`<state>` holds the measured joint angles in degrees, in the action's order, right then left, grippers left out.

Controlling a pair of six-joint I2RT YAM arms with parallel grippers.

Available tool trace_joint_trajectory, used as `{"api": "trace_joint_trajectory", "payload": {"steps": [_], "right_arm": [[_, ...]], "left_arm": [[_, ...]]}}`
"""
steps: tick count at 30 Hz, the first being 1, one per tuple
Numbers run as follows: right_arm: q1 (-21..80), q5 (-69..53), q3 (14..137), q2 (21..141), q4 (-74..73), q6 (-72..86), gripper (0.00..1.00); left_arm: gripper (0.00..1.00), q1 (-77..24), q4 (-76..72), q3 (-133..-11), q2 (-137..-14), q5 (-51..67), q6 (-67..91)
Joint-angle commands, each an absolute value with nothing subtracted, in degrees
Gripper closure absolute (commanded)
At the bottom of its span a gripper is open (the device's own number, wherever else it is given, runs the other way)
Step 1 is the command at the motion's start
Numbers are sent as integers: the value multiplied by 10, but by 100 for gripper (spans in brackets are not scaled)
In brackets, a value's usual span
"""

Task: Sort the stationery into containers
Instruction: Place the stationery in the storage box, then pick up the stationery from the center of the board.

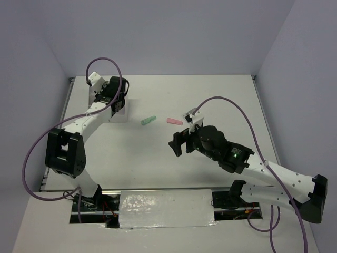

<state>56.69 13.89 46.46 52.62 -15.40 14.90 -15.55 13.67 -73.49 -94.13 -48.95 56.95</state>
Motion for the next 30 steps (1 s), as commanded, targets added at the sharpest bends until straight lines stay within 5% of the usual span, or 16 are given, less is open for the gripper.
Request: {"api": "trace_joint_trajectory", "payload": {"steps": [1, 5, 8, 11, 23, 30], "right_arm": [[568, 127, 464, 497, -131, 140, 0], [567, 120, 452, 485, -120, 140, 0], [569, 125, 448, 486, -123, 134, 0], [569, 124, 443, 488, -117, 130, 0], [485, 67, 493, 642, -118, 85, 0], [374, 6, 601, 822, -120, -31, 1]], "left_arm": [[88, -153, 76, -742, -956, -518, 570], [77, -148, 64, -750, -977, -516, 570], [52, -146, 62, -755, -992, -514, 570], [40, -144, 62, -761, -1005, -508, 569], [4, -140, 120, -743, -877, -419, 551], [1, -139, 256, -798, -772, -161, 419]]}}
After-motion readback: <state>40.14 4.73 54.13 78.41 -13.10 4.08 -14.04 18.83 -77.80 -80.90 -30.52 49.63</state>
